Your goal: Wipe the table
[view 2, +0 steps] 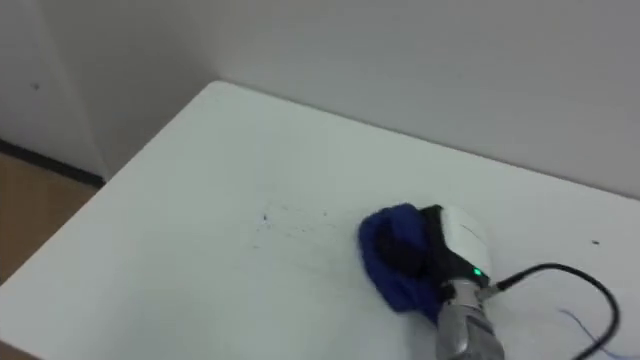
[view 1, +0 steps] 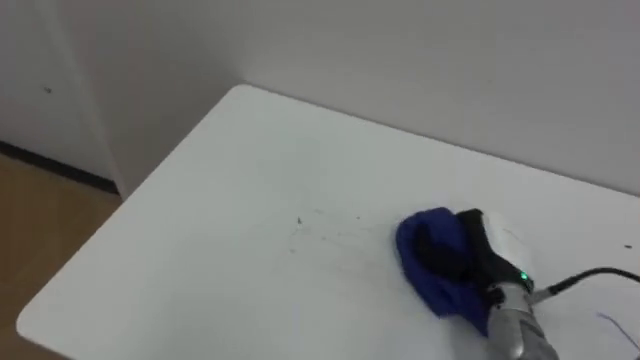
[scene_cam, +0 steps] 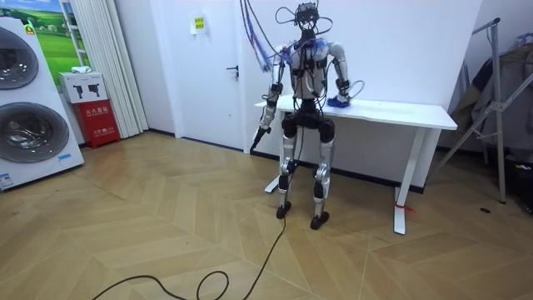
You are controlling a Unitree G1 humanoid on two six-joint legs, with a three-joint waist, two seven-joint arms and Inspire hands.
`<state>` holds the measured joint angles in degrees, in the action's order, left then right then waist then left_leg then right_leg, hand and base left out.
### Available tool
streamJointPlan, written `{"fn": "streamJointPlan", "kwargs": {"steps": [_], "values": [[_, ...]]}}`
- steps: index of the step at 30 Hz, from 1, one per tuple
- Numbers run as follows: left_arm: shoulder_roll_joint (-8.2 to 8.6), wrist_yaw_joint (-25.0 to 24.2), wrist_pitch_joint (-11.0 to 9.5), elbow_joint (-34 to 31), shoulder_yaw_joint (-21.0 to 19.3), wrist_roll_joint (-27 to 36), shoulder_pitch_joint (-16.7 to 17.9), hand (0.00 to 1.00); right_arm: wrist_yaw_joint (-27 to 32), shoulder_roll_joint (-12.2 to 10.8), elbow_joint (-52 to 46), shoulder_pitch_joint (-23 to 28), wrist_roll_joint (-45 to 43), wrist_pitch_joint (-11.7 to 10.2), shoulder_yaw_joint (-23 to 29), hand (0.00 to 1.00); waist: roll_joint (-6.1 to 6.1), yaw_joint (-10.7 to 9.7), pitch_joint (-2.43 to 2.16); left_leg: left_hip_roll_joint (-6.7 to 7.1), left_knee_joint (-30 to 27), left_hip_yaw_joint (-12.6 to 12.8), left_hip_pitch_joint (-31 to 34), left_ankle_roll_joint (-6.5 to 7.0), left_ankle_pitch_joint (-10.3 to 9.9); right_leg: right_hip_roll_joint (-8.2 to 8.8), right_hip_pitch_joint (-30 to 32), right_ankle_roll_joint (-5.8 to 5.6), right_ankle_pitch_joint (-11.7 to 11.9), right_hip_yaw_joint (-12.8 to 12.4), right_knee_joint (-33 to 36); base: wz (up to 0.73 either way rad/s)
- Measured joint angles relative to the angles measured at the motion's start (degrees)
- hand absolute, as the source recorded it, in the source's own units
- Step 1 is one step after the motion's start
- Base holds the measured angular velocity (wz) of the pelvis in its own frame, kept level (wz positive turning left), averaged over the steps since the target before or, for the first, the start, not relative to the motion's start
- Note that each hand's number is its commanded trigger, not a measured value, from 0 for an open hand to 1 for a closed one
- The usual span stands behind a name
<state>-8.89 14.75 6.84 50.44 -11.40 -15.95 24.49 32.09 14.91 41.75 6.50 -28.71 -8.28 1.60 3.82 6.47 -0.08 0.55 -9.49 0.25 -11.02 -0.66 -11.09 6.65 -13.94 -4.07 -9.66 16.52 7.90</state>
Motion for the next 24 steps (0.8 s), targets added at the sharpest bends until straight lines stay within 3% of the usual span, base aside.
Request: {"fn": "streamJointPlan", "kwargs": {"steps": [2, 3, 5, 7, 9, 10, 11, 12, 13, 14, 15, 17, 18, 19, 21, 22, 23, 24], "values": [[0.03, 0.25, -0.87, -0.24, -1.96, -1.48, -0.49, 0.00, 2.44, 1.39, 3.84, 2.18, 2.97, -0.42, 4.51, 1.00, -0.11, -1.91, -0.50, -0.10, -0.35, 2.15, -0.45, 0.75, -0.48, 0.22, 0.19, -0.30, -0.19, 0.07, 1.03, -0.19], [-0.14, 0.28, -1.14, -0.23, -3.08, -2.63, -1.24, 0.00, 2.88, 2.70, 6.07, 3.72, 4.92, -0.42, 7.34, 1.00, -0.25, -2.72, -0.68, -0.40, -0.90, 3.23, -0.55, 1.53, -1.30, 0.29, 0.28, -0.81, -0.51, 0.60, 2.36, -0.15], [-0.79, 0.48, -1.93, -0.23, -3.24, -4.45, -2.34, 0.00, 2.96, 4.25, 8.39, 6.10, 8.40, -0.38, 9.96, 1.00, -0.31, -3.59, -0.86, -1.29, -2.62, 4.37, -0.56, 1.84, -3.66, 0.37, 1.12, -1.22, -1.64, 0.61, 5.88, -0.13], [-1.03, 0.77, -2.18, -0.26, -2.94, -5.01, -3.27, 0.00, 2.88, 4.61, 9.21, 7.45, 10.42, 0.64, 10.40, 1.00, -0.44, -3.05, -0.98, -2.57, -5.08, 5.97, -0.43, 2.09, -5.06, 0.61, 2.57, -1.06, -1.75, 1.05, 9.38, -0.41], [-1.29, 1.36, -2.18, 0.04, -1.63, -4.91, -4.70, 0.00, 2.82, 3.48, 8.38, 5.33, 10.73, 3.86, 9.67, 1.00, -0.52, -2.37, -0.97, -4.29, -9.11, 8.12, 1.98, 2.53, -6.38, 1.51, 5.13, -0.72, -1.41, 3.17, 13.19, -0.48], [-1.36, 1.43, -2.26, 0.26, -1.26, -4.90, -5.41, 0.00, 2.83, 3.02, 8.02, 4.29, 10.94, 5.09, 9.21, 1.00, -0.70, -1.46, -0.96, -5.07, -9.94, 9.14, 2.75, 2.53, -6.56, 1.67, 6.35, -0.30, -1.67, 3.28, 14.94, -0.62], [-1.72, 1.54, -2.73, 1.07, -0.17, -4.88, -7.00, 0.00, 2.84, 1.83, 7.76, 1.76, 11.38, 8.40, 8.34, 1.00, -0.86, 0.91, -0.90, -6.35, -11.97, 10.45, 4.45, 2.18, -6.92, 3.38, 8.44, 0.36, -2.77, 4.27, 20.08, -0.83], [-2.48, 1.88, -3.91, 2.81, 1.56, -4.88, -9.52, 0.00, 2.82, 0.63, 7.63, -1.35, 11.56, 11.51, 6.17, 1.00, -0.89, 4.28, -0.87, -8.03, -13.84, 12.20, 6.06, 1.61, -7.32, 5.76, 9.37, 0.16, -4.26, 4.42, 24.00, -0.92], [-2.93, 2.10, -4.27, 3.65, 2.43, -4.82, -10.91, 0.00, 2.67, 0.02, 7.62, -3.45, 11.50, 12.63, 4.06, 1.00, -0.89, 5.72, -0.87, -8.92, -14.89, 12.51, 7.12, 1.19, -7.55, 6.96, 9.53, -0.29, -4.67, 4.34, 24.82, -1.03], [-3.87, 2.21, -4.92, 5.95, 4.33, -4.81, -13.20, 0.00, 1.72, -1.41, 7.58, -8.85, 10.77, 14.14, -1.41, 1.00, -0.88, 8.57, -0.81, -10.79, -17.50, 12.62, 9.95, 0.19, -7.94, 9.42, 9.89, -0.63, -4.71, 3.91, 24.73, -1.13], [-4.72, 2.15, -5.27, 8.40, 5.61, -4.62, -15.51, 0.00, -0.37, -2.84, 7.58, -15.49, 10.15, 14.65, -6.72, 1.00, -0.76, 11.37, -0.33, -12.58, -19.77, 12.38, 12.51, -1.01, -8.16, 11.79, 10.20, -0.87, -4.61, 4.04, 23.12, -1.08], [-5.67, 1.87, -5.94, 10.03, 6.48, -4.06, -19.22, 0.00, -3.98, -5.59, 7.70, -25.42, 9.30, 13.39, -14.20, 1.00, -0.06, 13.80, 0.77, -14.93, -22.34, 9.95, 16.75, -3.07, -7.99, 13.59, 9.85, -2.04, -3.65, 3.74, 17.84, -0.53], [-6.46, 1.68, -6.43, 9.69, 7.98, -3.72, -21.08, 0.00, -5.93, -6.40, 8.76, -31.20, 7.66, 11.45, -17.19, 1.00, 0.19, 15.56, 1.14, -15.66, -23.22, 5.75, 20.58, -4.32, -7.25, 13.34, 9.84, -2.62, -2.41, 3.07, 13.66, 0.05], [-6.88, 1.33, -6.92, 9.49, 8.65, -3.43, -21.78, 0.00, -6.85, -6.45, 8.83, -33.54, 7.20, 10.70, -18.23, 1.00, 0.21, 16.14, 1.18, -16.13, -23.38, 3.55, 22.40, -5.28, -6.61, 13.13, 9.95, -2.52, -1.56, 2.96, 11.73, 0.57], [-8.18, 0.19, -7.20, 9.05, 9.45, -1.54, -22.39, 0.00, -8.93, -6.19, 8.18, -37.97, 5.83, 9.20, -18.22, 1.00, 0.56, 16.13, 1.01, -18.18, -22.65, -2.12, 26.38, -9.26, -3.61, 13.95, 9.83, -2.49, 1.93, 4.07, 7.77, 0.85], [-8.60, -0.14, -7.13, 9.07, 9.36, -1.46, -22.06, 0.00, -9.19, -6.02, 7.68, -37.96, 5.71, 9.05, -18.19, 1.00, 0.50, 16.12, 1.08, -19.03, -22.12, -2.97, 26.37, -10.41, -2.85, 14.10, 9.94, -2.52, 2.26, 4.06, 7.87, 0.71], [-9.71, -0.45, -6.81, 9.08, 9.32, -0.52, -21.16, 0.00, -9.81, -5.72, 6.77, -37.20, 5.01, 8.94, -18.22, 1.00, 0.88, 16.05, 1.05, -20.84, -20.44, -4.86, 25.55, -12.66, -1.45, 13.50, 10.36, -2.55, 2.20, 3.97, 8.66, 0.48], [-10.99, -0.59, -6.56, 9.09, 9.14, 0.93, -20.06, 0.00, -10.84, -5.36, 6.61, -36.07, 4.34, 8.56, -18.27, 1.00, 0.94, 16.01, 1.02, -23.05, -19.22, -5.90, 24.71, -13.22, -0.40, 12.63, 12.34, -7.76, -1.37, 4.35, 14.43, 0.37]]}}
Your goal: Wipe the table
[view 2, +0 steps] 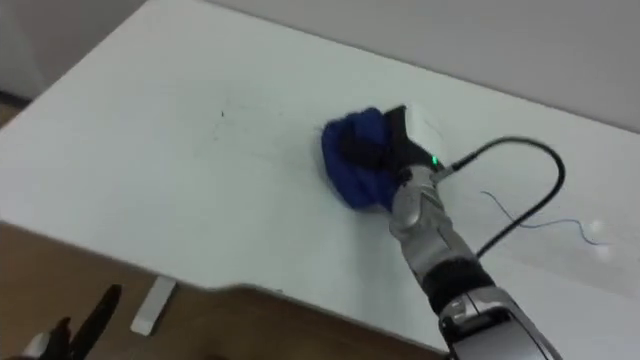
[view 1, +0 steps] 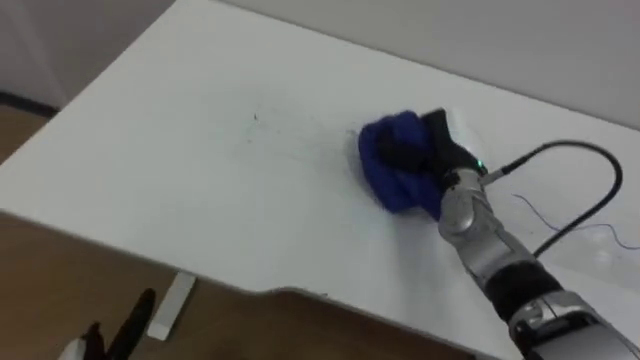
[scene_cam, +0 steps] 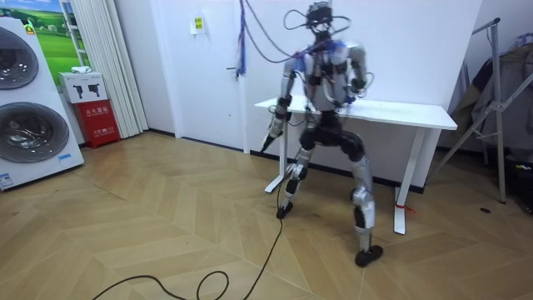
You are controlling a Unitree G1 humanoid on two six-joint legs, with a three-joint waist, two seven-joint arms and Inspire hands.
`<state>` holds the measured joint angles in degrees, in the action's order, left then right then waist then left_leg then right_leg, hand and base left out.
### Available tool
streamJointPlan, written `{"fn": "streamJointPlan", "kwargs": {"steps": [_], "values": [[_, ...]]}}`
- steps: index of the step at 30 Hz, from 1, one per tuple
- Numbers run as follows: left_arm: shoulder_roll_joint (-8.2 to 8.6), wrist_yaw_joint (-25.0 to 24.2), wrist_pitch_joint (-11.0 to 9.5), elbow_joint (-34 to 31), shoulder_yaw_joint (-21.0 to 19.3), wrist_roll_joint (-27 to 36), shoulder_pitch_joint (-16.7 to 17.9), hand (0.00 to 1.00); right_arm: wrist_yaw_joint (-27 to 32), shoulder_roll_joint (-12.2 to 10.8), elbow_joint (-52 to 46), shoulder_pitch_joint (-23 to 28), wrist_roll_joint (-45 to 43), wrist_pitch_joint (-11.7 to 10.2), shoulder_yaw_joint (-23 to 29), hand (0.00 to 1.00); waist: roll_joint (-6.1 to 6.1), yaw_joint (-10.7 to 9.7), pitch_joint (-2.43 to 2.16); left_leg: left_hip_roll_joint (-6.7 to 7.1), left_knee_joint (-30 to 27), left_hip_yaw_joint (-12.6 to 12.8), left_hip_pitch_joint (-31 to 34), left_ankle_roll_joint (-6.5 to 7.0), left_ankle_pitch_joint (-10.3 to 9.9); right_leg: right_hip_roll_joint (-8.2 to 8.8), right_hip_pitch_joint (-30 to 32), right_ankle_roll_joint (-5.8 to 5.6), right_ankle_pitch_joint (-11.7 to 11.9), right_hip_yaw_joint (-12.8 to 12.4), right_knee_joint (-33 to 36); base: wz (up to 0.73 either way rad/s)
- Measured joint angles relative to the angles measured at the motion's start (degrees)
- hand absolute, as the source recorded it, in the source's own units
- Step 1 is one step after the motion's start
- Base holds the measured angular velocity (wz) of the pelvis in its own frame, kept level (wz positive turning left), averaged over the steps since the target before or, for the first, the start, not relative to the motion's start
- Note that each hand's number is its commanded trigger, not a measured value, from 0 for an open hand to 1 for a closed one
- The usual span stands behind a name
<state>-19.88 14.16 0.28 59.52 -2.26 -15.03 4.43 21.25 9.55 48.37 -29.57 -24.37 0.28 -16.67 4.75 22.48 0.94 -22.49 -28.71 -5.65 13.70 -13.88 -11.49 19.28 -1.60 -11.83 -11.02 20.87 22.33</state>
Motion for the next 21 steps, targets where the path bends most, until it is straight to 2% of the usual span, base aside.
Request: {"fn": "streamJointPlan", "kwargs": {"steps": [1, 2, 3, 4, 5, 6, 7, 8, 9, 10, 11, 12, 13, 14, 15, 16, 17, 18, 19, 20, 21], "values": [[-0.06, 0.02, 0.04, -0.17, -0.32, 0.63, 0.88, 0.00, -0.63, 0.41, -0.24, 1.51, -0.25, -0.16, 0.02, 1.00, -0.32, -0.08, -0.03, -1.50, 0.41, -0.31, -0.63, 1.44, 0.72, -1.02, 0.91, 0.80, -2.69, 0.18, 3.63, 0.30], [0.45, -0.30, 0.14, -0.46, -0.24, 1.82, 2.98, 0.00, -2.08, 1.50, -1.69, 5.88, -0.98, 0.11, 0.07, 1.00, -0.41, -0.94, -0.07, -3.04, 2.50, -0.27, -1.39, 5.79, 3.77, -2.61, 1.54, 4.41, -6.27, 1.43, 7.44, 0.37], [2.05, -1.17, 0.74, -0.46, -0.18, 1.93, 4.89, 0.00, -3.23, 2.81, -3.81, 10.24, -0.57, -0.69, 2.15, 1.00, -0.68, -2.57, -0.06, -2.69, 2.26, 1.71, -1.23, 5.26, 4.53, -3.62, 1.37, 5.62, -7.32, 3.00, 7.47, 0.35], [2.89, -1.48, 1.17, -0.46, -0.18, 1.94, 5.70, 0.00, -3.44, 3.37, -5.84, 11.77, -0.67, -0.89, 2.92, 1.00, -0.82, -3.36, 0.06, -2.40, 1.70, 3.24, -1.23, 5.25, 4.54, -4.40, 1.52, 5.68, -7.35, 3.36, 7.13, 0.20], [4.07, -1.82, 1.82, -0.46, -0.22, 1.90, 6.76, 0.00, -4.13, 4.36, -7.76, 13.41, -0.63, -1.02, 3.41, 1.00, -0.83, -4.24, 0.27, -1.44, 0.39, 7.06, -1.29, 5.25, 4.51, -5.37, 1.70, 6.44, -7.19, 3.79, 6.08, 0.04], [4.77, -2.09, 1.90, -0.47, -0.17, 1.85, 7.02, 0.00, -5.36, 4.67, -9.25, 13.90, -0.91, -0.41, 3.43, 1.00, -0.89, -5.63, 0.49, 0.35, -1.52, 9.41, -1.06, 5.81, 3.71, -5.91, 1.92, 7.84, -6.86, 4.13, 5.17, 0.00], [5.02, -2.28, 1.89, -0.57, -0.16, 1.85, 6.87, 0.00, -5.95, 4.93, -9.78, 13.88, -1.19, -0.19, 3.49, 1.00, -1.07, -6.10, 0.48, 1.36, -2.69, 10.45, -0.94, 6.03, 2.82, -6.29, 1.99, 8.72, -6.67, 4.11, 4.65, 0.00], [5.35, -2.46, 1.84, -0.91, -0.16, 1.86, 6.25, 0.00, -7.27, 4.98, -10.86, 13.89, -2.57, -0.15, 3.46, 1.00, -1.48, -6.79, 0.58, 3.79, -3.73, 12.37, -1.11, 6.33, 1.05, -7.00, 1.95, 9.79, -6.08, 4.20, 3.32, -0.10], [5.67, -2.41, 1.62, -1.30, -0.14, 1.97, 5.48, 0.00, -8.48, 4.97, -12.34, 13.88, -3.76, 0.05, 3.19, 1.00, -1.78, -6.71, 0.38, 6.35, -3.77, 14.06, -1.68, 7.35, -0.69, -7.60, 1.82, 10.85, -5.51, 3.91, 2.18, -0.15], [5.90, -2.39, 1.62, -1.66, -0.15, 1.99, 5.14, 0.00, -9.01, 4.96, -13.23, 13.88, -4.48, 0.13, 3.05, 1.00, -2.08, -6.44, 0.47, 7.70, -3.60, 14.78, -2.10, 8.12, -1.37, -7.83, 1.83, 11.25, -5.33, 3.36, 1.86, -0.28], [6.52, -2.27, 1.71, -3.13, -0.16, 2.06, 5.21, 0.00, -9.70, 4.93, -14.33, 13.80, -5.61, 0.12, 2.17, 1.00, -3.09, -6.15, 0.39, 9.88, -2.58, 15.07, -3.18, 9.11, -2.44, -8.53, 1.80, 12.14, -4.79, 2.34, 0.74, -0.39], [7.28, -1.83, 1.90, -4.63, -0.17, 2.06, 5.56, 0.00, -10.17, 4.89, -14.94, 13.82, -5.92, 0.08, 1.46, 1.00, -3.86, -6.10, 0.38, 10.97, -0.40, 15.38, -5.13, 9.22, -2.44, -9.41, 1.87, 12.70, -4.54, 0.74, -0.11, -0.48], [7.74, -1.55, 1.89, -5.14, -0.21, 2.06, 6.10, 0.00, -10.45, 4.90, -15.22, 13.82, -6.45, 0.07, 1.24, 1.00, -4.28, -5.56, 0.32, 11.26, 1.36, 15.70, -6.47, 9.19, -2.40, -9.64, 1.84, 13.05, -4.39, -0.43, -0.52, -0.72], [8.52, -1.10, 1.90, -5.79, -0.30, 2.12, 6.93, 0.00, -11.17, 4.90, -15.22, 13.82, -7.11, -0.12, 0.91, 1.00, -4.97, -4.70, 0.03, 12.15, 4.69, 15.99, -9.05, 8.98, -1.94, -9.83, 1.81, 14.77, -4.17, -2.30, -1.16, -0.72], [9.00, -0.96, 2.17, -6.48, -0.67, 2.09, 8.39, 0.00, -11.48, 4.94, -15.21, 14.15, -7.25, -0.44, 0.90, 1.00, -5.18, -5.04, -0.19, 13.15, 7.88, 16.01, -11.16, 8.90, -0.95, -9.76, 1.56, 15.75, -3.66, -3.38, -2.14, -0.63], [9.12, -0.91, 2.26, -6.97, -0.97, 2.29, 9.23, 0.00, -11.23, 5.03, -15.26, 14.56, -7.42, -0.67, 1.13, 1.00, -5.05, -5.33, -0.33, 13.57, 9.36, 16.02, -11.93, 8.87, -0.52, -9.70, 1.34, 15.97, -3.46, -3.68, -2.82, -0.22], [9.14, -0.68, 2.33, -7.81, -1.91, 3.12, 10.82, 0.00, -9.99, 5.28, -15.38, 16.29, -7.94, -1.76, 2.24, 1.00, -4.39, -6.68, -0.72, 14.46, 12.09, 15.42, -12.95, 8.75, 0.23, -9.58, 0.84, 15.79, -3.07, -3.83, -3.89, 0.17], [9.04, 0.05, 2.41, -7.79, -3.15, 3.21, 11.78, 0.00, -7.56, 5.38, -15.33, 19.08, -8.76, -3.24, 3.94, 1.00, -3.27, -8.77, -0.97, 15.53, 14.30, 13.82, -13.89, 8.89, 0.99, -9.45, -0.55, 15.00, -2.55, -4.01, -5.65, 0.37], [9.06, 0.38, 2.46, -7.72, -3.76, 3.22, 12.32, 0.00, -6.62, 5.39, -15.12, 21.04, -8.81, -4.00, 5.01, 1.00, -2.74, -9.79, -1.25, 15.88, 15.05, 13.10, -14.15, 8.97, 1.20, -9.34, -1.06, 14.48, -2.24, -4.02, -6.10, 0.61], [9.06, 0.55, 2.54, -7.76, -5.11, 3.07, 13.51, 0.00, -4.43, 5.45, -14.59, 24.58, -8.75, -5.67, 7.85, 1.00, -2.09, -11.77, -1.58, 16.36, 16.33, 11.57, -15.25, 9.10, 1.46, -9.25, -2.62, 12.57, -1.10, -3.89, -6.88, 0.51], [9.05, 0.62, 2.46, -7.76, -6.68, 3.05, 14.73, 0.00, -2.26, 5.50, -13.22, 27.69, -8.32, -6.90, 10.91, 1.00, -1.46, -12.75, -1.75, 16.38, 17.39, 10.56, -16.92, 9.11, 1.47, -9.25, -3.61, 10.21, -0.02, -3.85, -6.62, 0.39]]}}
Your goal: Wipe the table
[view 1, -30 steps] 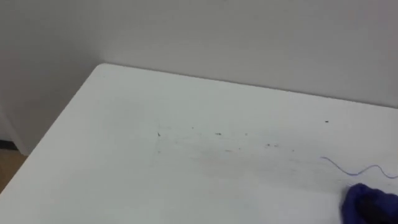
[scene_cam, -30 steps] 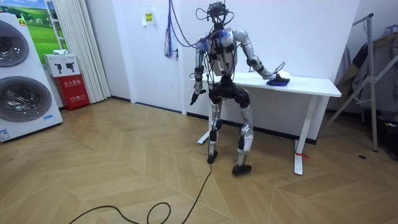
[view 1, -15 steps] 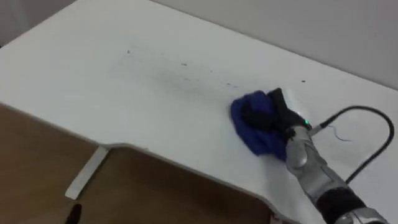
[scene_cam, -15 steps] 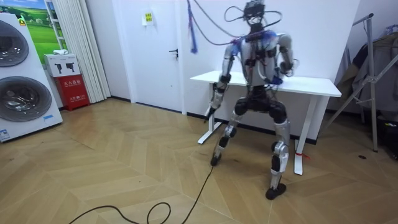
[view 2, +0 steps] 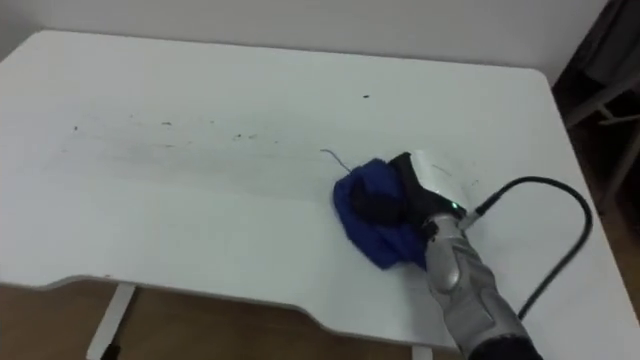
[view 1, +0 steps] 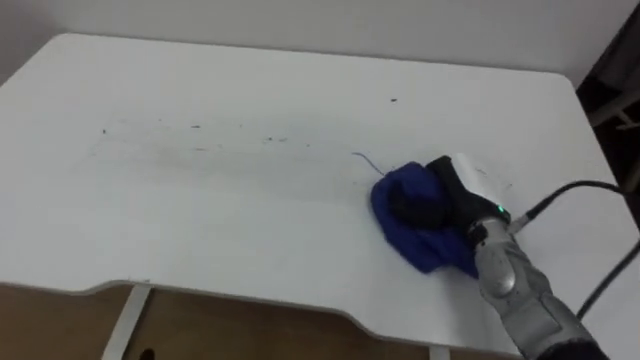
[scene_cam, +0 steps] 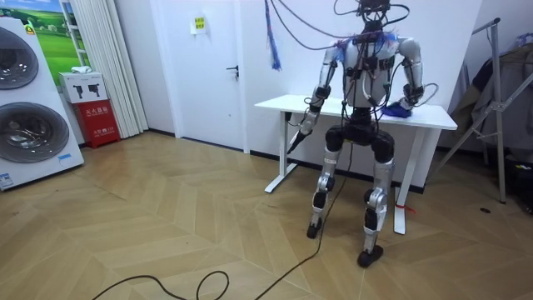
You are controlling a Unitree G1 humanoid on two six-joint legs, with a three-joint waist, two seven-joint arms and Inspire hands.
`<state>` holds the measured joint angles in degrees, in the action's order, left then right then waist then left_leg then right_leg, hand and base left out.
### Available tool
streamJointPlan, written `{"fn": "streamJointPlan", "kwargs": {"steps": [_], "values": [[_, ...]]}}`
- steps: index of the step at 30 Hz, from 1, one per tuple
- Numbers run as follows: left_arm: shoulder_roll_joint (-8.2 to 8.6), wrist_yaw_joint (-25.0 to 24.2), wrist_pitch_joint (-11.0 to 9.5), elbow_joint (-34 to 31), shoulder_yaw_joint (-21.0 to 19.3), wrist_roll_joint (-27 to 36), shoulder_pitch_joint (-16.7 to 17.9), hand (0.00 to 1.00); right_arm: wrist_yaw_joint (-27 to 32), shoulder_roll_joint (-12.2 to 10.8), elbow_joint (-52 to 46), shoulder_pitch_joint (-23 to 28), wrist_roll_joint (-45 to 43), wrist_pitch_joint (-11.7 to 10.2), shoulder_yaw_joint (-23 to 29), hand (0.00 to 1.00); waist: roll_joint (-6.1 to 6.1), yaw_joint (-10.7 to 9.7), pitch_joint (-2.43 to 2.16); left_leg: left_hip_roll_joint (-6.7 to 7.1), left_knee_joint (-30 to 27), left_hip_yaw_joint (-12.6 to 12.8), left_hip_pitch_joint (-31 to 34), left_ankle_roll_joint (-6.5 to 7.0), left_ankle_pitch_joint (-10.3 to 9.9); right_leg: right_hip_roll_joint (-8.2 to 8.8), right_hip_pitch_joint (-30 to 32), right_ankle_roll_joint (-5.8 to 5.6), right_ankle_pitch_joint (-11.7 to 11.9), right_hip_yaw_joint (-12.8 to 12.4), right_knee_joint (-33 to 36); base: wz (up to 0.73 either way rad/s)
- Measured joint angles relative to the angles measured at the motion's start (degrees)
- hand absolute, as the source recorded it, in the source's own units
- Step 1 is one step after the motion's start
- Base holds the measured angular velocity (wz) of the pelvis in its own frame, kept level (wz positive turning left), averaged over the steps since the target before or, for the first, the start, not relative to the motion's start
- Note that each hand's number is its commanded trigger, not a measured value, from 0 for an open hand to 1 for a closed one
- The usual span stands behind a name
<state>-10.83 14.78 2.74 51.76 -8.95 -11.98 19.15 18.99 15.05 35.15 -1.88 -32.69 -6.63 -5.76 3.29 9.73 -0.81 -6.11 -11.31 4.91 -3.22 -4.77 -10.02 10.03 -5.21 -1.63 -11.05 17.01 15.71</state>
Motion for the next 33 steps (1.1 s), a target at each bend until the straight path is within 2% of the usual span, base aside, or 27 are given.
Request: {"fn": "streamJointPlan", "kwargs": {"steps": [1, 3, 5, 7, 10, 11, 12, 13, 14, 15, 16, 18, 19, 20, 21, 22, 24, 26, 28, 30, 31, 32, 33], "values": [[-0.05, 0.06, -0.07, 0.05, -0.85, 0.00, 0.48, 0.00, 1.03, 0.04, 0.51, 1.63, 0.46, -0.41, 1.63, 1.00, 0.44, -0.16, -0.05, 0.00, 0.39, -0.46, -0.80, 0.00, 0.00, -0.01, -0.64, -0.47, 0.18, 0.23, 0.02, 0.14], [-0.13, 0.58, -0.63, 0.80, -4.53, -0.03, 2.03, 0.00, 4.12, 0.23, 1.88, 7.92, 1.98, -1.88, 8.49, 1.00, 2.06, -1.67, 0.11, 0.32, 1.00, -0.53, -2.65, 0.12, -0.08, -0.02, -4.21, -3.26, 1.43, 1.46, -2.69, 0.13], [-0.22, 0.66, -0.66, 0.82, -4.61, -0.23, 3.25, 0.00, 6.31, 0.68, 2.43, 11.10, 3.65, -2.18, 12.36, 1.00, 2.22, -3.41, 0.20, 0.81, 1.43, -1.02, -3.00, 0.17, -0.11, 0.15, -5.86, -4.35, 2.19, 3.49, -4.74, 0.17], [-0.71, 0.66, -0.76, 0.64, -4.62, -0.23, 3.71, 0.00, 7.86, 1.20, 2.65, 13.46, 5.59, -2.18, 14.48, 1.00, 2.13, -3.67, 0.20, 1.05, 1.93, -1.07, -3.74, 0.16, -0.13, 0.32, -6.70, -4.58, 2.34, 4.24, -5.46, 0.01], [-0.95, 0.68, -1.16, -0.18, -4.41, -1.12, 3.49, 0.00, 8.21, 1.28, 2.27, 12.78, 6.21, -1.52, 14.61, 1.00, 1.78, -3.30, 0.25, 1.04, 1.90, -0.91, -4.13, 0.14, -0.14, 0.30, -7.00, -4.72, 2.38, 4.42, -6.06, -0.17], [-0.59, 0.63, -1.35, -0.17, -4.17, -1.52, 2.85, 0.00, 7.88, 1.21, 1.77, 11.15, 6.25, 0.17, 13.92, 1.00, 1.45, -2.91, 0.32, 0.97, 1.90, -0.51, -3.81, 0.13, -0.14, 0.28, -6.65, -4.78, 2.34, 4.46, -6.05, -0.23], [-0.40, 0.65, -1.34, -0.14, -3.33, -1.27, 2.13, 0.00, 6.53, 1.27, 0.13, 9.26, 6.37, 3.23, 12.28, 1.00, 1.27, -2.22, 0.34, 0.90, 1.87, -0.05, -3.53, 0.07, -0.17, 0.32, -6.38, -5.11, 2.14, 4.51, -5.98, -0.34], [-0.29, 0.66, -1.34, -0.14, -2.94, -1.31, 1.58, 0.00, 5.69, 1.38, -1.03, 8.40, 6.19, 4.79, 10.83, 1.00, 1.20, -1.31, 0.36, 0.87, 1.88, 0.14, -3.40, 0.00, -0.20, 0.31, -5.80, -5.27, 2.03, 4.53, -5.97, -0.52], [0.21, 0.65, -1.27, 0.02, -2.42, -1.30, 0.30, 0.00, 3.26, 1.49, -3.70, 5.59, 5.63, 7.27, 6.78, 1.00, 0.76, 0.11, 0.94, 0.75, 1.84, 0.13, -3.17, -0.22, -0.28, 0.23, -5.22, -5.42, 1.91, 5.03, -6.03, -0.44], [0.87, 0.56, -1.00, 0.09, -1.63, -1.31, -1.20, 0.00, 0.85, 1.10, -5.18, 1.88, 4.92, 8.28, 2.07, 1.00, 0.29, 0.57, 1.03, 0.57, 1.41, -0.43, -2.29, -0.39, -0.26, 0.00, -4.55, -5.03, 2.16, 5.03, -5.85, -0.28], [1.21, 0.52, -0.93, 0.18, -1.19, -1.33, -1.73, 0.00, -0.31, 0.72, -5.20, -0.54, 4.00, 8.78, -0.70, 1.00, 0.17, 1.07, 1.01, 0.54, 1.43, -0.67, -1.97, -0.64, -0.23, -0.08, -4.25, -4.85, 2.27, 5.03, -5.79, 0.00], [1.47, -0.69, -0.95, -0.35, 0.69, -2.58, -3.51, 0.00, -6.40, -0.49, -6.30, -10.59, -0.34, 9.16, -8.84, 1.00, 0.45, 3.40, 1.10, 0.85, 1.41, -2.65, -0.37, -0.70, 0.70, -0.29, -3.07, -4.36, 2.17, 4.93, -5.42, 0.22], [1.46, -0.98, -0.76, -0.98, 0.86, -2.94, -3.52, 0.00, -7.48, -0.57, -6.57, -12.98, -0.99, 9.01, -9.89, 1.00, 0.67, 3.69, 1.27, 0.97, 1.40, -3.22, -0.04, -0.70, 0.95, -0.30, -2.90, -4.27, 2.09, 4.95, -5.28, 0.47], [1.23, -1.52, -0.29, -1.94, 0.92, -3.32, -3.43, 0.00, -8.49, -0.56, -6.48, -17.22, -1.32, 8.35, -10.58, 1.00, 1.01, 4.99, 1.58, 1.20, 1.01, -4.73, 0.61, -0.65, 1.28, -0.36, -2.82, -4.24, 2.00, 5.75, -5.48, 0.67], [0.82, -1.84, 0.50, -2.81, 0.94, -3.34, -2.40, 0.00, -8.64, -0.50, -6.19, -20.53, -1.14, 8.53, -10.60, 1.00, 1.85, 6.05, 1.45, 1.69, 0.51, -6.62, 1.37, -0.34, 1.68, -0.34, -3.28, -4.26, 1.99, 7.20, -6.08, 0.70], [0.68, -1.95, 1.08, -3.51, 0.83, -3.56, -1.84, 0.00, -8.65, -0.39, -6.09, -21.70, -1.00, 8.64, -10.43, 1.00, 2.11, 6.66, 1.47, 1.82, 0.53, -7.07, 1.55, -0.28, 1.82, -0.25, -3.40, -4.31, 1.96, 7.67, -6.10, 0.60], [0.58, -2.29, 2.62, -5.29, -0.47, -4.80, 2.30, 0.00, -8.68, -0.07, -3.95, -23.67, -0.10, 8.07, -9.06, 1.00, 3.32, 7.73, 1.56, 2.33, 0.35, -9.36, 1.43, -0.22, 1.90, -0.20, -5.17, -4.46, 1.98, 10.01, -6.21, 0.56], [0.74, -3.18, 3.13, -5.25, -1.51, -4.93, 4.48, 0.00, -8.41, 0.84, -1.94, -21.33, -0.36, 7.77, -8.09, 1.00, 3.51, 8.00, 1.67, 2.83, 0.14, -11.25, 0.88, -0.02, 1.78, -0.11, -6.90, -4.50, 2.02, 10.32, -6.08, 0.62], [0.71, -3.25, 3.16, -5.25, -1.73, -4.92, 6.31, 0.00, -8.34, 1.96, 0.77, -17.47, 0.34, 7.36, -8.04, 1.00, 3.44, 8.09, 1.72, 3.06, 0.02, -11.93, 0.75, 0.09, 1.69, -0.03, -7.80, -4.51, 2.02, 11.74, -6.06, 0.42], [0.59, -4.16, 3.09, -5.08, -2.94, -4.83, 6.50, 0.00, -7.85, 3.86, 7.83, -10.97, 3.05, 6.47, -6.49, 1.00, 2.63, 7.99, 1.92, 3.50, -0.01, -13.31, 0.80, 0.12, 1.67, 0.10, -8.79, -4.66, 1.92, 13.22, -6.20, 0.32], [0.65, -4.28, 2.95, -4.77, -3.25, -4.86, 6.54, 0.00, -6.98, 3.49, 7.15, -9.07, 5.30, 5.13, -4.13, 1.00, 2.20, 8.03, 1.89, 3.59, -0.03, -13.45, 0.88, 0.14, 1.66, 0.20, -8.77, -4.88, 1.78, 13.32, -6.12, 0.12], [0.66, -4.33, 2.88, -4.14, -3.74, -4.81, 6.62, 0.00, -5.54, 3.74, 6.84, -7.68, 5.78, 3.96, -2.89, 1.00, 1.25, 7.59, 1.66, 3.76, -0.05, -13.48, 1.05, 0.13, 1.63, 0.38, -8.73, -5.45, 1.42, 13.72, -6.18, -0.04], [0.57, -4.29, 2.71, -4.04, -4.32, -4.24, 5.92, 0.00, -4.53, 4.44, 7.43, -7.62, 6.96, 3.37, -2.39, 1.00, 1.22, 7.17, 1.60, 3.77, 0.01, -13.47, 1.48, 0.04, 1.66, 0.44, -8.40, -5.99, 1.00, 14.37, -6.22, 0.00]]}}
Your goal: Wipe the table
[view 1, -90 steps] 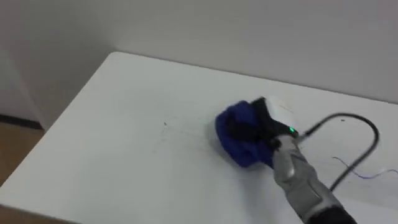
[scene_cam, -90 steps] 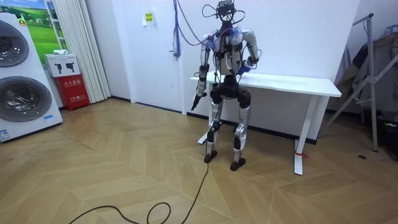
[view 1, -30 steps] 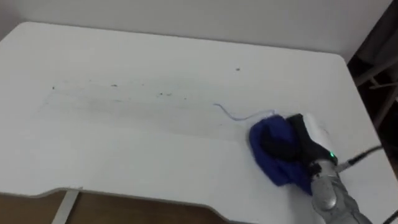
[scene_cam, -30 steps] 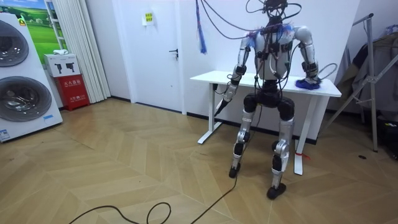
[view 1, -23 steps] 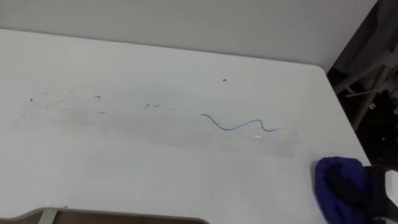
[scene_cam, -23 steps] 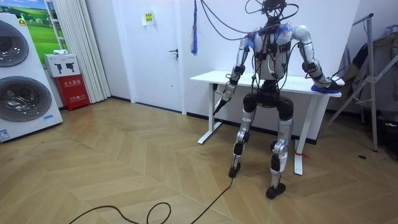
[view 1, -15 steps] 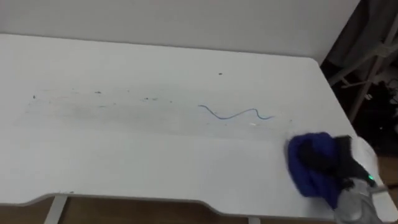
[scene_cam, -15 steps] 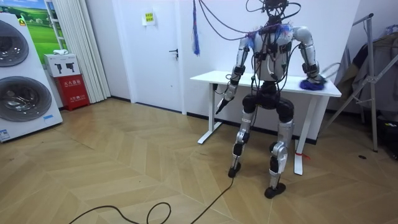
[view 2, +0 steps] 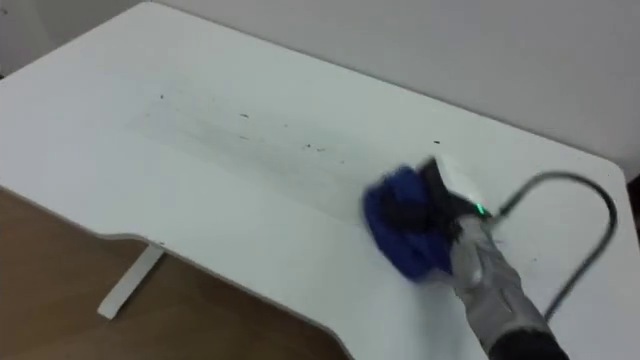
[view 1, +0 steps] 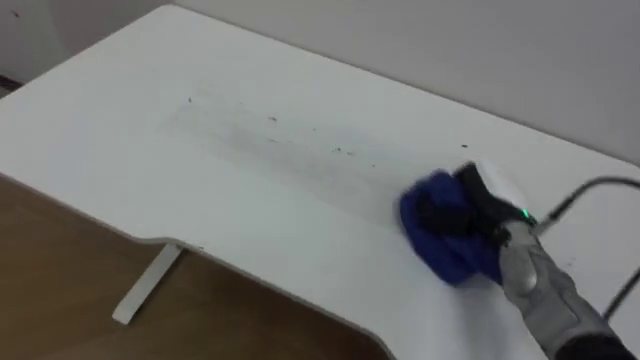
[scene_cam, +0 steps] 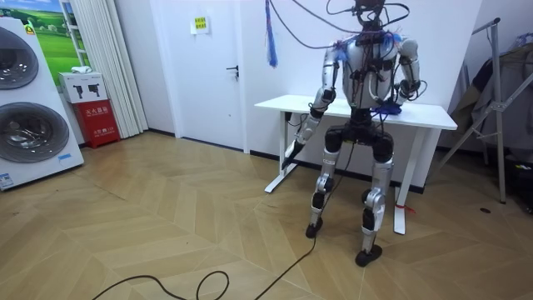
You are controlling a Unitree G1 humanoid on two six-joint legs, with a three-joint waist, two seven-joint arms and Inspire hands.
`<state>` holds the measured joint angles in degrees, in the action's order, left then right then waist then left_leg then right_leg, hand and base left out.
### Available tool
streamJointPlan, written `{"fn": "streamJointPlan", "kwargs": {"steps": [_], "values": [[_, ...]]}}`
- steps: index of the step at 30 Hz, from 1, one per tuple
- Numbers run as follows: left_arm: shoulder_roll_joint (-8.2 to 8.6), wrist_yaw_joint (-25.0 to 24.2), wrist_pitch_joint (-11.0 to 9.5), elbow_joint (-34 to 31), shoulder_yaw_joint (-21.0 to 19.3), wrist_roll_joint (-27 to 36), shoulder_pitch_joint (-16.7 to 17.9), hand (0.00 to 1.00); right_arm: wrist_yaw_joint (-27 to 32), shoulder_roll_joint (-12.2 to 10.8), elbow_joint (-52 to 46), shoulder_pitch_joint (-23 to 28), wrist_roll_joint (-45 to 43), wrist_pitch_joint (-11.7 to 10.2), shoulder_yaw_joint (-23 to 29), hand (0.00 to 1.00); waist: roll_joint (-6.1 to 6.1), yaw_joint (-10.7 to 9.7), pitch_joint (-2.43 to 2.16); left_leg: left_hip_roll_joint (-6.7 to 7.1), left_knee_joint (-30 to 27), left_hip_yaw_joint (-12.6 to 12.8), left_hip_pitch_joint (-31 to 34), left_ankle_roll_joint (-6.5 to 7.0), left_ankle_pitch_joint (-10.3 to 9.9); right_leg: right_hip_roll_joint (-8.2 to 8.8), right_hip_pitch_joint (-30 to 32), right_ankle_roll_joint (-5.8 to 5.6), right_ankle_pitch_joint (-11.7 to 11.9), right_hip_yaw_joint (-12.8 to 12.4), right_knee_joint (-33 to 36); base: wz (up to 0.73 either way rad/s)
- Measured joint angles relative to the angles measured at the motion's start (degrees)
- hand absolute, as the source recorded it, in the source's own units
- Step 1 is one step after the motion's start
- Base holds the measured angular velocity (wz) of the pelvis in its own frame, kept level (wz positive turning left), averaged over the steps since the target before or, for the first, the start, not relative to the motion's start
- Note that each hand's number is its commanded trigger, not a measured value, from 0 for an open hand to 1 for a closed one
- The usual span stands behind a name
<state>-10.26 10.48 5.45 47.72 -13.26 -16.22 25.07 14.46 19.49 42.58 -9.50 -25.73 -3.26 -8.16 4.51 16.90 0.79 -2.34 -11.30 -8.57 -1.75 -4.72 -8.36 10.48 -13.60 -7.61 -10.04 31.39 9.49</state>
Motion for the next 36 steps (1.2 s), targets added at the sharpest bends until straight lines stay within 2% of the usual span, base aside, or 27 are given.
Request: {"fn": "streamJointPlan", "kwargs": {"steps": [1, 2, 4, 5, 6, 10, 11, 12, 15, 16, 18, 19, 20, 21, 22, 23, 24, 25, 27, 29, 30, 32, 34, 36], "values": [[-0.19, 0.03, -0.15, -0.01, 0.06, 0.37, -0.37, 0.00, 0.28, 0.66, 0.27, -0.11, 0.68, -0.02, 0.03, 1.00, -0.28, 0.01, -0.07, 0.00, -0.02, -0.11, 0.51, -0.14, 0.09, -0.02, 0.22, 0.01, -0.23, 0.29, -0.04, 0.04], [-0.54, 0.00, -0.62, -0.29, 0.61, 0.89, -1.58, 0.00, 0.39, 1.75, 1.56, -0.98, 1.54, -0.03, -0.13, 1.00, -0.29, 0.11, -0.49, 0.03, -0.27, -0.35, 1.66, -0.47, 0.35, -0.07, 1.10, 0.52, -0.78, 0.40, 0.05, 0.09], [-0.81, -0.01, -0.98, -1.41, 1.79, 0.77, -2.93, 0.00, 0.24, 2.39, 3.17, -2.98, 3.21, 0.47, -0.99, 1.00, -0.38, 0.30, -0.52, -0.07, -0.37, -0.95, 3.11, -0.79, 0.97, -0.42, 2.25, 1.05, -1.17, 0.43, 0.22, 0.11], [-0.83, 0.03, -1.17, -1.66, 2.49, 0.77, -3.77, 0.00, 0.18, 2.41, 4.28, -4.57, 3.98, 1.30, -1.77, 1.00, 0.24, 0.59, -0.76, -0.25, -0.36, -1.01, 4.17, -0.91, 1.44, -0.64, 3.39, 1.29, -1.22, 0.23, 0.34, 0.08], [-0.83, 0.04, -1.13, -1.48, 3.18, 0.79, -4.64, 0.00, 0.15, 2.40, 5.59, -6.54, 4.70, 2.02, -2.50, 1.00, 0.30, 0.83, -0.75, -0.38, -0.31, -1.07, 5.23, -1.00, 1.86, -0.82, 4.60, 1.62, -1.05, 0.10, 0.38, 0.00], [-1.28, 0.12, -1.04, 0.22, 4.57, 0.95, -7.88, 0.00, 0.37, 2.48, 11.50, -13.41, 5.03, 2.09, -4.18, 1.00, 2.28, 2.32, -0.32, -0.60, -0.39, -0.78, 8.51, -1.00, 2.77, -1.10, 8.51, 2.29, -0.11, -1.25, 0.51, -0.07], [-1.34, 0.12, -0.87, 1.10, 4.98, 0.96, -8.67, 0.00, 0.74, 2.52, 13.78, -15.51, 5.67, 1.99, -4.22, 1.00, 2.64, 2.87, 0.16, -0.70, -0.54, -0.76, 9.30, -0.97, 2.81, -1.36, 9.12, 2.44, 0.40, -1.61, 0.13, -0.08], [-1.43, 0.14, -0.79, 1.31, 5.53, 1.01, -9.35, 0.00, 1.14, 2.54, 15.64, -17.13, 6.59, 1.98, -4.28, 1.00, 2.90, 3.61, 0.39, -0.90, -0.50, -0.48, 9.74, -0.97, 2.86, -1.46, 9.85, 2.51, 0.76, -1.70, 0.13, -0.06], [-2.04, 0.31, -1.14, 1.41, 7.50, 2.14, -8.81, 0.00, 2.46, 2.78, 17.46, -18.12, 7.61, 1.01, -4.01, 1.00, 2.34, 3.25, 0.92, -0.90, -0.77, -0.70, 10.09, -0.99, 2.85, -1.54, 9.90, 2.48, 0.85, -1.46, 0.13, 0.04], [-2.14, 0.35, -1.23, 1.40, 7.71, 2.55, -8.44, 0.00, 2.73, 2.88, 17.33, -17.77, 7.72, 0.36, -3.84, 1.00, 2.17, 3.04, 0.98, -0.90, -0.74, -0.70, 10.08, -0.99, 2.84, -1.56, 9.93, 2.48, 0.84, -1.46, 0.10, 0.00], [-2.13, 0.58, -1.27, 1.20, 7.64, 3.03, -6.54, 0.00, 4.86, 2.87, 15.19, -13.54, 7.54, -2.34, -1.51, 1.00, 1.33, 2.16, 0.71, -0.81, -0.75, -0.82, 9.94, -0.93, 2.79, -1.48, 9.59, 2.43, 0.81, -1.28, 0.05, 0.06], [-2.12, 0.71, -1.31, 1.19, 7.40, 2.99, -5.99, 0.00, 5.84, 2.87, 14.63, -12.28, 7.01, -2.95, -0.72, 1.00, 1.09, 2.03, 0.58, -0.79, -0.75, -0.81, 9.77, -0.90, 2.72, -1.46, 9.42, 2.40, 0.79, -1.25, 0.05, 0.09], [-2.09, 1.18, -1.38, 1.34, 6.65, 2.91, -5.04, 0.00, 7.28, 2.83, 14.48, -9.78, 5.31, -4.46, 1.46, 1.00, 0.52, 1.07, 0.58, -0.71, -0.56, -0.80, 8.91, -0.82, 2.63, -1.41, 8.52, 2.35, 0.76, -1.17, -0.08, 0.11], [-2.09, 1.55, -1.53, 1.55, 5.65, 2.93, -3.79, 0.00, 8.34, 2.74, 14.22, -6.69, 4.21, -5.67, 3.77, 1.00, 0.56, -0.29, 0.23, -0.44, -0.30, -0.74, 7.78, -0.68, 2.53, -1.13, 7.38, 2.00, 0.54, -1.17, -0.12, 0.09], [-2.00, 1.57, -1.66, 1.78, 4.95, 2.91, -3.12, 0.00, 8.80, 2.70, 13.80, -4.98, 3.86, -6.00, 5.07, 1.00, 0.60, -0.76, -0.03, -0.28, -0.19, -0.66, 7.14, -0.60, 2.38, -0.92, 6.85, 1.69, 0.34, -1.16, -0.14, 0.00], [-1.80, 1.66, -1.71, 2.34, 3.76, 2.80, -1.92, 0.00, 9.83, 2.76, 13.31, -1.24, 3.22, -6.45, 8.02, 1.00, 0.49, -2.17, -0.45, -0.02, -0.25, -0.20, 5.67, -0.39, 1.85, -0.64, 5.34, 1.35, 0.13, -1.27, -0.46, -0.10], [-1.43, 1.66, -1.76, 2.38, 2.11, 2.17, -0.66, 0.00, 10.42, 2.80, 13.06, 2.43, 2.89, -6.95, 11.39, 1.00, 0.38, -3.68, -1.13, 0.07, -0.44, 0.16, 4.52, -0.23, 1.25, -0.51, 4.06, 1.22, 0.05, -1.33, -0.67, -0.14], [-1.38, 1.66, -1.76, 2.36, 1.45, 1.99, -0.25, 0.00, 10.68, 2.85, 12.73, 4.33, 2.91, -6.96, 12.87, 1.00, 0.47, -4.32, -1.40, 0.07, -0.47, 0.43, 3.85, -0.22, 1.03, -0.46, 3.52, 1.15, 0.01, -1.31, -0.75, -0.18], [-1.46, 1.49, -1.79, 2.12, -0.51, 0.81, 0.08, 0.00, 11.40, 4.09, 12.70, 10.71, 4.14, -7.20, 16.65, 1.00, 0.32, -7.36, -1.72, 0.07, -0.94, 0.64, 1.55, -0.25, 0.04, -0.43, 0.98, 0.72, -0.27, -1.30, -0.76, -0.12], [-1.51, 1.58, -2.16, 1.51, -0.11, -0.37, -0.71, 0.00, 11.38, 5.42, 12.73, 13.91, 5.88, -7.21, 17.72, 1.00, 0.09, -9.62, -1.84, 0.06, -1.42, 0.70, 0.44, -0.24, -0.45, -0.43, -0.35, 0.63, -0.33, -1.58, -0.71, -0.07], [-1.61, 1.70, -2.90, 1.74, 0.59, -0.71, -1.37, 0.00, 11.04, 5.69, 12.72, 14.31, 7.34, -7.08, 18.30, 1.00, -0.03, -10.43, -1.84, -0.13, -1.42, 1.14, 0.02, -0.28, -0.47, -0.44, -0.60, 0.65, -0.34, -2.08, -0.56, -0.20], [-1.42, 1.78, -3.63, 1.86, 2.03, -0.72, -3.33, 0.00, 10.78, 5.32, 11.56, 14.63, 7.92, -6.46, 18.17, 1.00, -0.32, -10.38, -1.80, -0.61, -1.36, 2.87, -0.80, -0.55, -0.64, -0.52, -0.41, 0.82, -0.33, -4.11, -0.30, -0.45], [-1.38, 1.80, -3.65, 1.84, 3.57, -0.69, -5.07, 0.00, 9.60, 5.18, 9.43, 13.61, 7.85, -3.53, 16.67, 1.00, -0.14, -9.71, -1.57, -1.04, -1.38, 4.31, -1.28, -0.56, -0.80, -0.50, 0.38, 0.96, -0.34, -5.80, 0.49, -0.48], [-1.11, 1.79, -3.77, 2.22, 4.68, -0.72, -6.03, 0.00, 7.23, 5.09, 6.58, 10.29, 6.57, 1.25, 13.68, 1.00, -0.28, -7.80, -1.37, -1.03, -1.28, 4.47, -0.99, -0.50, -0.77, -0.79, 2.22, 1.33, -0.15, -8.08, 0.71, -0.50]]}}
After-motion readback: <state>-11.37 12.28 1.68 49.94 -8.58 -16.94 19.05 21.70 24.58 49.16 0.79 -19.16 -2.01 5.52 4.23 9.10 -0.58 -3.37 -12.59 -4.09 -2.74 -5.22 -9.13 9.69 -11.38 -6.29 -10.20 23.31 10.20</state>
